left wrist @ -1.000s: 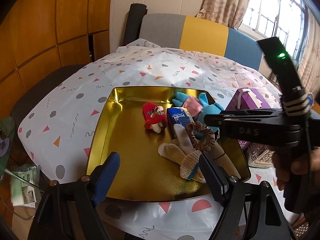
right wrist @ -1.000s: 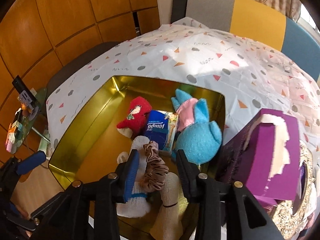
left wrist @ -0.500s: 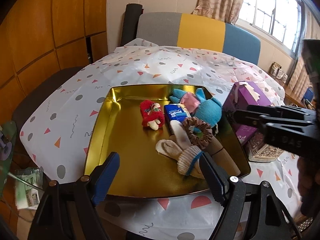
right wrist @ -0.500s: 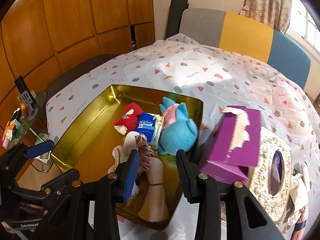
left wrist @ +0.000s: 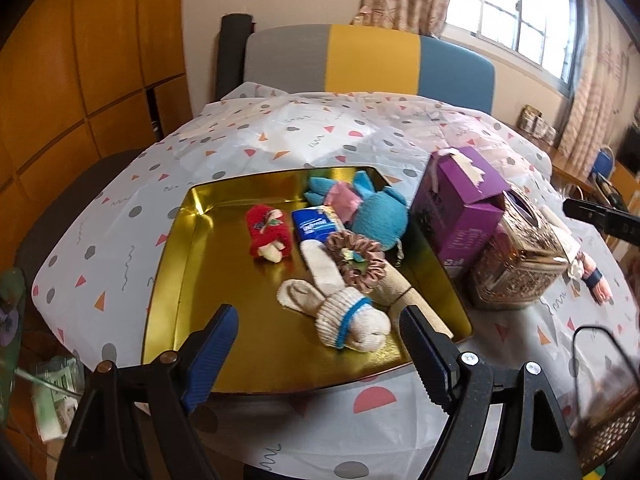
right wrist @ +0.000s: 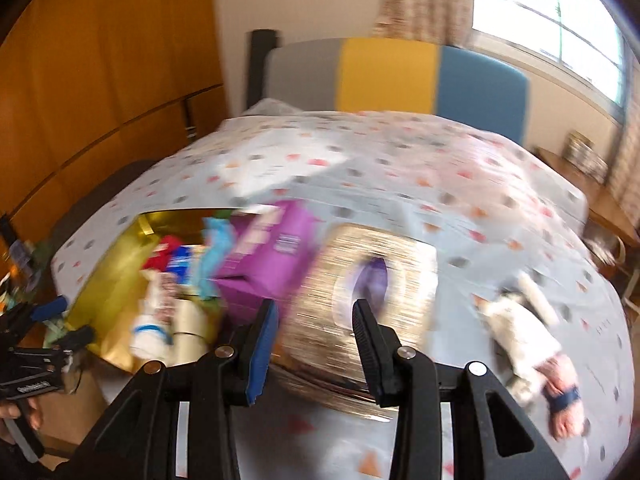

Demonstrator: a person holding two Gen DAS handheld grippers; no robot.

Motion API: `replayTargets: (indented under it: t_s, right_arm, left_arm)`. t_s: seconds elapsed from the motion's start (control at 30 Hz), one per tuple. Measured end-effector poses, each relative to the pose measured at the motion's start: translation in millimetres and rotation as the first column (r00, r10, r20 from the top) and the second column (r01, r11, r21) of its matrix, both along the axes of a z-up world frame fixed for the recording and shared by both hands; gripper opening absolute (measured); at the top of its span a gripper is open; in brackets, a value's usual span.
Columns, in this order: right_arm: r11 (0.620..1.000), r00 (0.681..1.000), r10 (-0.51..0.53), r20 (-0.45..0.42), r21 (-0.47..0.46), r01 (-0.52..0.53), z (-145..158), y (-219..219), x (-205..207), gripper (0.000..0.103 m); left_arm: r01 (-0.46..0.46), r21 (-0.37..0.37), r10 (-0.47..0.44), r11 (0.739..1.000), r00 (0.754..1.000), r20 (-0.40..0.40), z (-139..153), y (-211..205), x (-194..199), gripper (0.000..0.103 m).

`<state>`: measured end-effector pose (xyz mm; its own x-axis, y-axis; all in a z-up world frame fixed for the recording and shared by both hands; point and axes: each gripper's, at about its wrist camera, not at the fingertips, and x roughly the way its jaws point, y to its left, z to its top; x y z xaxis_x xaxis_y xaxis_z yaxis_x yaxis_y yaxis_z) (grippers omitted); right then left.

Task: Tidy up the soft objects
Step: 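Grasp the pink towel roll with blue band with the right gripper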

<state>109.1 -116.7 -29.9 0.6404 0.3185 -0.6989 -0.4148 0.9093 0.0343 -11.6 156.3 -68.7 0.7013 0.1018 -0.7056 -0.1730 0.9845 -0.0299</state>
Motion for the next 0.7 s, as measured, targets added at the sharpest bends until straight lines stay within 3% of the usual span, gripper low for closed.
replayTargets:
  t_s: [0.13, 0.27, 0.4, 0.53, 0.63, 0.7]
  right_arm:
    - [0.987, 0.987, -0.159, -0.021, 0.001, 0.159, -8, -58, 15, 0.039]
    - [0.937, 0.937, -0.346, -0.045, 0.023, 0.348, -18, -122, 29, 0.039]
    - [0.849, 0.850, -0.522, -0.071, 0.050, 0.526, -31, -184, 40, 0.039]
    - [0.721, 0.723, -0.682, -0.113, 0.061, 0.690, -51, -243, 43, 0.039]
    - [0.620, 0.624, -0.757, -0.193, 0.092, 0.780, -64, -275, 38, 0.039]
    - [0.573, 0.585, -0.774, -0.240, 0.127, 0.810, -69, -289, 34, 0.039]
  left_arm:
    - [0.043, 0.018, -0.043, 0.999, 0.999, 0.000, 2, -16, 2, 0.083]
    - [0.094, 0.032, -0.095, 0.995, 0.995, 0.008, 8, -32, 4, 0.083]
    - [0.148, 0.041, -0.149, 0.988, 0.989, 0.018, 15, -50, 8, 0.083]
    - [0.212, 0.059, -0.214, 0.976, 0.976, 0.029, 21, -72, 12, 0.083]
    - [0.262, 0.068, -0.264, 0.963, 0.964, 0.036, 27, -90, 17, 0.083]
    - [0.288, 0.071, -0.291, 0.955, 0.956, 0.039, 30, -100, 21, 0.083]
